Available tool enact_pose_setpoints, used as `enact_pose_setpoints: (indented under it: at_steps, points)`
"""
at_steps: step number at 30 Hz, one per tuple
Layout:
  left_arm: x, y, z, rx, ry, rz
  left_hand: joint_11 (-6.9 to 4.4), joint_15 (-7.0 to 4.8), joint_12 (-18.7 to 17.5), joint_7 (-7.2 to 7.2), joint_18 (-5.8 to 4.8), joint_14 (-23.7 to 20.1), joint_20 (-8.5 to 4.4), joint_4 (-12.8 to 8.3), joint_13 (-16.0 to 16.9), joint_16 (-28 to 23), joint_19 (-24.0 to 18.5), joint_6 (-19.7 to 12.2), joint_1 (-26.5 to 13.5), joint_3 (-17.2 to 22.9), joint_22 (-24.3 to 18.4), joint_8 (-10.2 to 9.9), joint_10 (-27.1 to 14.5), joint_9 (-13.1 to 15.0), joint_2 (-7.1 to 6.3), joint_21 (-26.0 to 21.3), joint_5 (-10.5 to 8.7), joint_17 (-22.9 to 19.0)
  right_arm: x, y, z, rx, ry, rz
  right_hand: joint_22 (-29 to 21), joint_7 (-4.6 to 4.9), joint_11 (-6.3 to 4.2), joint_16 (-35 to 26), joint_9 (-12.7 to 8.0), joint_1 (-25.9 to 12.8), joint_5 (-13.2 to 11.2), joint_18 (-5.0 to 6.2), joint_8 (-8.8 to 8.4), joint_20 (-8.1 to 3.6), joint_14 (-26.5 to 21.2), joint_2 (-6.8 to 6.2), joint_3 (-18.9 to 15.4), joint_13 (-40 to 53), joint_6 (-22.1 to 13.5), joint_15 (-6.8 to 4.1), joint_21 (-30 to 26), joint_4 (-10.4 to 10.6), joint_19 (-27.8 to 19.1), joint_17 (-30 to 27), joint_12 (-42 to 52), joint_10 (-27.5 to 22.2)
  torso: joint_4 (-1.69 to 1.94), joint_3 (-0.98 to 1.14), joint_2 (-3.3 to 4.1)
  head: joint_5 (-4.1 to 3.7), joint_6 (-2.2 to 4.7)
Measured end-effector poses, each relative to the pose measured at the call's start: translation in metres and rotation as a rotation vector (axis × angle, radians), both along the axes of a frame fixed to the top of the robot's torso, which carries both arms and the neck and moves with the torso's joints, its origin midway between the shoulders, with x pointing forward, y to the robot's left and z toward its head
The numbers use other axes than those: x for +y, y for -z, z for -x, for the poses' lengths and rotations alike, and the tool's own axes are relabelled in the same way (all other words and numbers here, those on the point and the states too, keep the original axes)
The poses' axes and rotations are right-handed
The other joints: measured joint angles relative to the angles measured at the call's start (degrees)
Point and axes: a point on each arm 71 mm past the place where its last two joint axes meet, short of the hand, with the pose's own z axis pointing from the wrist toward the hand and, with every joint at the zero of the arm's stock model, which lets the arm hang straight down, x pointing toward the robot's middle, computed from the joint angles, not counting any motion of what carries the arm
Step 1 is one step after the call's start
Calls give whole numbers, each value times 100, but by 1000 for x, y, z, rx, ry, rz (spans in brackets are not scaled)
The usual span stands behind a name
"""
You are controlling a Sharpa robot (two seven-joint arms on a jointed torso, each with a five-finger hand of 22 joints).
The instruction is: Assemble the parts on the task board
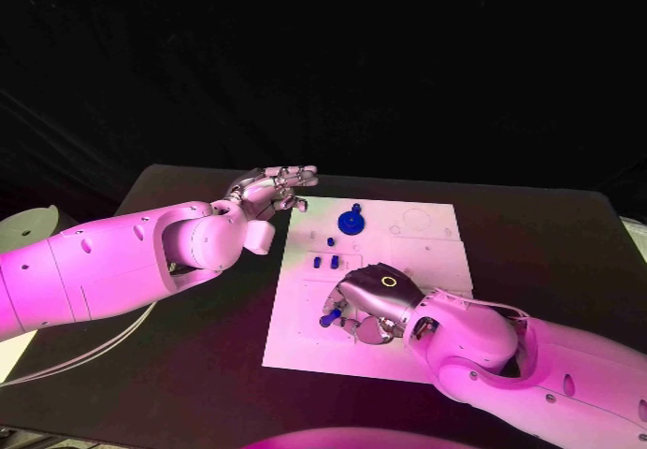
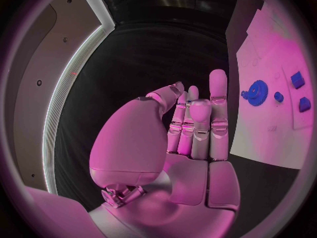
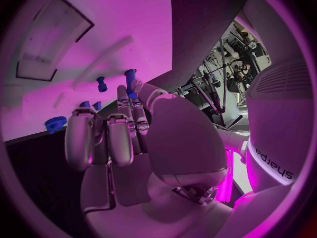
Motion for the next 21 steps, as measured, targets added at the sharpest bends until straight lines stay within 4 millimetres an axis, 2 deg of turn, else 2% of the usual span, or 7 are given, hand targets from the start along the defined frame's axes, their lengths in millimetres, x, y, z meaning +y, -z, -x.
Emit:
enact_pose_setpoints:
  at_steps: [17,20,21]
  points:
    - [0,0,0,2,2,0,0,0,0,0,0,0,0,0,-1,0,0,0,0,0,-5,0,0,0,0,0,0,0,16,1,-2,8,-11,38,-7,1,10,0,4,6,-2,0,6,0,0,5,-9,1,-18,0,0,-3,0,-1,-25,10,6,-7,1,6,-22]
    - [0,0,0,2,2,0,0,0,0,0,0,0,0,0,0,0,0,0,0,0,-5,0,0,0,0,0,0,1,18,2,-1,9,-14,38,-42,82,-13,0,-22,-14,-2,0,-80,0,0,-15,-76,-22,-174,0,0,64,0,-1,-134,-17,6,-7,0,7,-18]
    - [0,0,0,2,2,0,0,0,0,0,0,0,0,0,0,0,0,0,0,0,-5,0,0,0,0,0,0,1,18,3,-2,9,-14,38,-74,86,-7,-5,-63,-104,3,0,-89,30,4,-78,-119,-19,-316,49,-31,108,-30,-1,-140,-219,5,-7,0,7,-18]
